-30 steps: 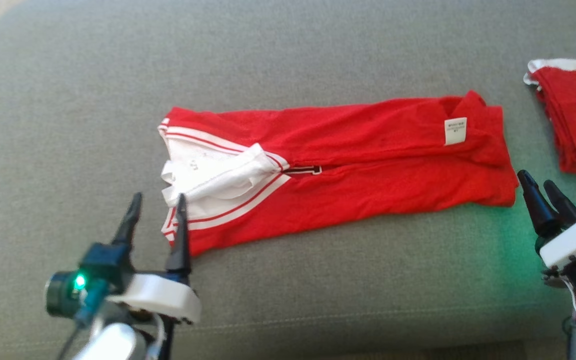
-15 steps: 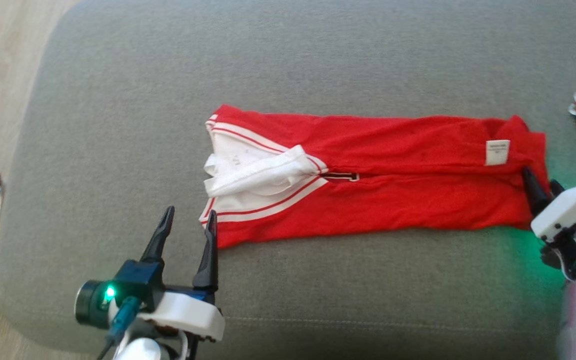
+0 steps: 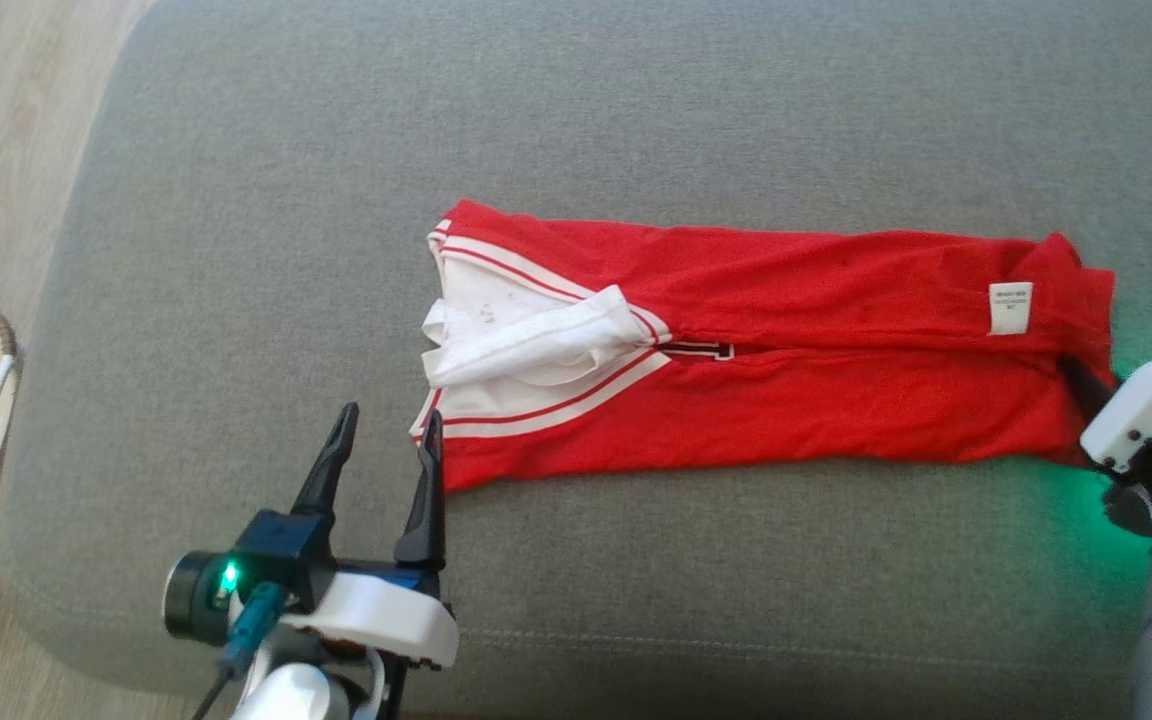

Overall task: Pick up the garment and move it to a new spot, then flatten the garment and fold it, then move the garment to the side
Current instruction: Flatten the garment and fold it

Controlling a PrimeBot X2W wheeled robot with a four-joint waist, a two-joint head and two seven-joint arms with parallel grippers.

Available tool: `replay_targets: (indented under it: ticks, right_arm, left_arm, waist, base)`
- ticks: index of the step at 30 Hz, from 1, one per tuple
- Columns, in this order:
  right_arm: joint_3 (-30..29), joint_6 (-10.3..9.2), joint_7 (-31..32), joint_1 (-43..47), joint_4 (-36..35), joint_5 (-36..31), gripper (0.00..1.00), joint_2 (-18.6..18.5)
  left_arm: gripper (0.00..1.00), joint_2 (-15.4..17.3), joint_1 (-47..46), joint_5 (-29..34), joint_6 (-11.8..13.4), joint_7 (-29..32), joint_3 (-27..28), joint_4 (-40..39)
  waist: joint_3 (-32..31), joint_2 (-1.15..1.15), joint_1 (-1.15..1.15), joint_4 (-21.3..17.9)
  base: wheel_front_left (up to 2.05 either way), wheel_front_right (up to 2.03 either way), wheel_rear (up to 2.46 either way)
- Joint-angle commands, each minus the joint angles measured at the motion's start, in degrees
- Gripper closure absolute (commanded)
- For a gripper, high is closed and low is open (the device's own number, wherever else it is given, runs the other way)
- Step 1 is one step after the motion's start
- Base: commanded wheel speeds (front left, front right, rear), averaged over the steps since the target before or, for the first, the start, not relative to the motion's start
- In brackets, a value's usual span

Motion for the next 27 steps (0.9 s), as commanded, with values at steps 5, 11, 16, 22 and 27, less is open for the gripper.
replay_targets:
  ticks: [5,11,16,22,27]
  right_arm:
    - [3.79,-0.01,3.1,2.41,-3.07,3.19,1.0,1.19]
    - [5.65,-0.01,2.69,3.56,-11.72,6.37,1.0,0.2]
    - [6.63,-0.01,5.68,3.31,-20.9,6.7,1.0,-3.44]
    - [5.7,-0.01,11.87,1.42,-29.28,5.19,1.0,-7.51]
    - [8.05,-0.01,16.97,-1.01,-35.88,5.78,1.0,-6.83]
  left_arm:
    - [0.0,-0.26,-0.35,1.26,-0.9,-0.71,3.77,-1.3]
    - [0.0,-0.62,0.19,2.6,-1.85,-0.71,5.78,-1.44]
    - [0.0,-0.95,0.51,3.54,-2.92,-0.71,6.93,-1.39]
    - [0.0,-1.29,0.6,4.31,-3.81,-0.71,7.77,-1.29]
    - [0.0,-2.0,0.24,4.84,-4.68,-0.71,7.84,-0.86]
  waist:
    - [-0.4,0.0,0.0,-1.06]
    - [-0.81,0.0,0.0,-3.34]
    - [-0.85,0.0,0.0,-5.74]
    - [-0.68,0.0,0.0,-7.09]
    - [-0.39,0.0,0.0,-7.13]
  base:
    - [0.0,0.0,0.0]
    - [0.0,0.0,0.0]
    - [0.0,0.0,0.0]
    - [0.0,0.0,0.0]
    - [0.0,0.0,0.0]
